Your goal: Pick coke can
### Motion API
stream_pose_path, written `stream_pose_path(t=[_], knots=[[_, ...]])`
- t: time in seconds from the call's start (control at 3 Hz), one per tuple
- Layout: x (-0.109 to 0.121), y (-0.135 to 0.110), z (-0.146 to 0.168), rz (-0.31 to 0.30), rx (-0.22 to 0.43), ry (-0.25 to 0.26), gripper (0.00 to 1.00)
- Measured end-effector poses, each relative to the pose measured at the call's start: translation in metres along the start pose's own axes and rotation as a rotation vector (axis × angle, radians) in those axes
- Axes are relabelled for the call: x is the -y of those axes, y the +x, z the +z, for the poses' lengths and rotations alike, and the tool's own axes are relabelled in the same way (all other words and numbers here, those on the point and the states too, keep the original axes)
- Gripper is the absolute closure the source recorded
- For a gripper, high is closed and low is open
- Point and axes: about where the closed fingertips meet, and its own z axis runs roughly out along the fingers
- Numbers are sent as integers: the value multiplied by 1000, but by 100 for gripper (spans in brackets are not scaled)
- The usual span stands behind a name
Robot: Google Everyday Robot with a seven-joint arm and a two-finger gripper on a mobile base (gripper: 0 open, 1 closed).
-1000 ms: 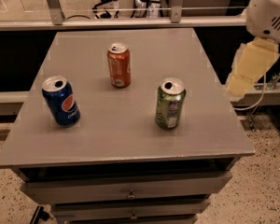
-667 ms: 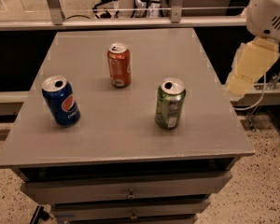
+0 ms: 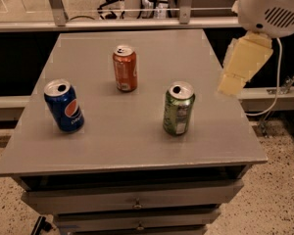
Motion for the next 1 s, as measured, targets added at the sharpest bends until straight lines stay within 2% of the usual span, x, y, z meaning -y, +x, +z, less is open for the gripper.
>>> stream_pose_path(t=[0.33, 0.67, 1.0], knots=[[-1, -28, 13, -7, 36, -21, 0], [-5, -53, 38, 22, 59, -57, 0], [-11, -71, 65, 52, 55, -90, 0]])
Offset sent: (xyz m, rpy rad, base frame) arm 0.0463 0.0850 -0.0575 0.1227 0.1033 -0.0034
